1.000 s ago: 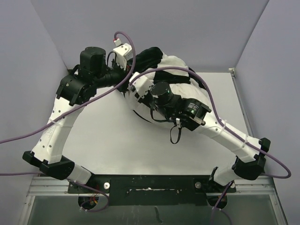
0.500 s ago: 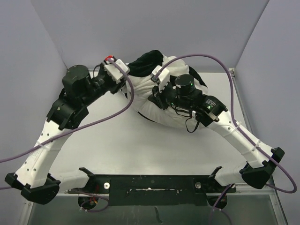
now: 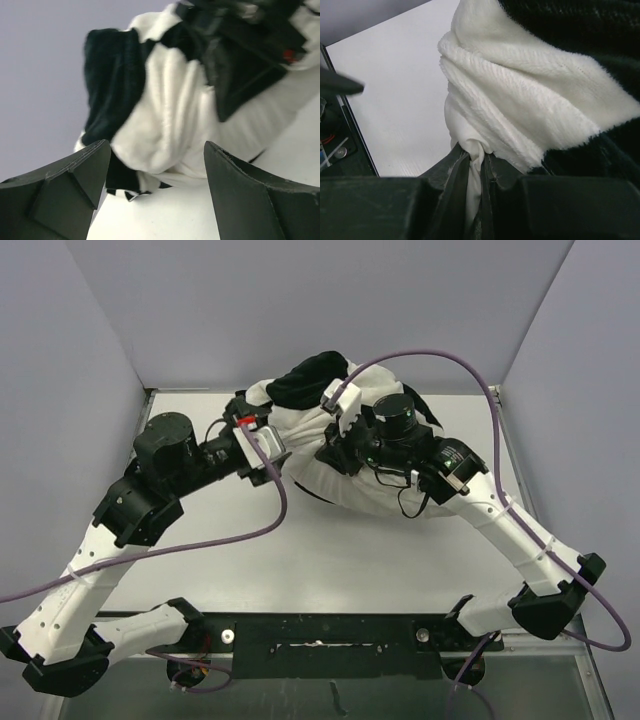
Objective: Remove the pillowcase from the pillow
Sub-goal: Remove the pillow from the pillowcase.
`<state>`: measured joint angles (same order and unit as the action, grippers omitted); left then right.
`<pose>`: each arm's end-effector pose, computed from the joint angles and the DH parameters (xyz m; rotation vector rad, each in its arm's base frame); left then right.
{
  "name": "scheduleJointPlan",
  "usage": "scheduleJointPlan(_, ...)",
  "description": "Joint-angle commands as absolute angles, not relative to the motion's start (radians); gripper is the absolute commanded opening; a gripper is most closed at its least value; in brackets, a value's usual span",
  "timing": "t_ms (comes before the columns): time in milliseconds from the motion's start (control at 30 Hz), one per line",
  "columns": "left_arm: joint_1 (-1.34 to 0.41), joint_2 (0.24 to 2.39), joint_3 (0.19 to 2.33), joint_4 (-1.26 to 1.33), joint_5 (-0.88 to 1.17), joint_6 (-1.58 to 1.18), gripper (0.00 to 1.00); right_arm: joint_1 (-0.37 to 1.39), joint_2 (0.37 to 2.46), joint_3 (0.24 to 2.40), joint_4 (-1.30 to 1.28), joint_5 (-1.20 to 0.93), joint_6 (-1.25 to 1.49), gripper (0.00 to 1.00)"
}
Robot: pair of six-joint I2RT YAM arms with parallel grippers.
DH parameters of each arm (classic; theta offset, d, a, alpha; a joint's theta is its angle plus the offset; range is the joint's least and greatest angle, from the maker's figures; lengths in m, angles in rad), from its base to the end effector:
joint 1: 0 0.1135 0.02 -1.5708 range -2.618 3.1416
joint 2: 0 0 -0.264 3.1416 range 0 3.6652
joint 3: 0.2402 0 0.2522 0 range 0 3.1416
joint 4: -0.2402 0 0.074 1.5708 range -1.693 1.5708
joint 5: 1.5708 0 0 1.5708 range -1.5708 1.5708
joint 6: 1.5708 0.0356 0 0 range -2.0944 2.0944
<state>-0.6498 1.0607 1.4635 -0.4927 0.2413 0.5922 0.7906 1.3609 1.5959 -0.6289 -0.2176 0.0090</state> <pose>0.1549 -0.1284 0.4854 1.1112 1.2383 -0.2439 0.1983 0.2113 0.4454 -0.9072 1.8148 0.7292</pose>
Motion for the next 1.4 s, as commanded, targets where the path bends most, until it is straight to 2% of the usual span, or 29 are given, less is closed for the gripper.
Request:
scheduleJointPlan(0,-0.711,1.042,1.443,-0.558,0.284,0.633,0.74,0.785,1.357,1.695,-0.518,-0.281,0.048,0.00)
scheduleJointPlan(233,-0.718,1.098,1.415,-0.422,0.127,0.748,0.73,0.784,1.355,1.692,-0.525,-0.282,0.055,0.00)
scheduleJointPlan(533,-0.704,1.142,1.373,-0.307,0.082,0.802,0.72,0.785,1.355,1.684,-0.532,-0.299,0.055,0.00)
scheduleJointPlan(800,-0.702,1.191,1.364,-0.054,-0.046,0.850,0.67,0.808,1.363,1.669,-0.571,-0.282,0.034,0.00)
scheduleJointPlan(1167,-0.672,1.206,1.304,0.303,-0.228,0.905,0.46,0.807,1.342,1.614,-0.545,-0.298,0.024,0.00)
scheduleJointPlan(1267,-0.668,1.227,1.294,0.296,-0.260,0.924,0.47,0.807,1.337,1.605,-0.533,-0.314,0.031,0.00)
scheduleJointPlan(1367,-0.668,1.242,1.274,0.224,-0.268,0.921,0.55,0.807,1.337,1.607,-0.534,-0.333,0.040,0.00)
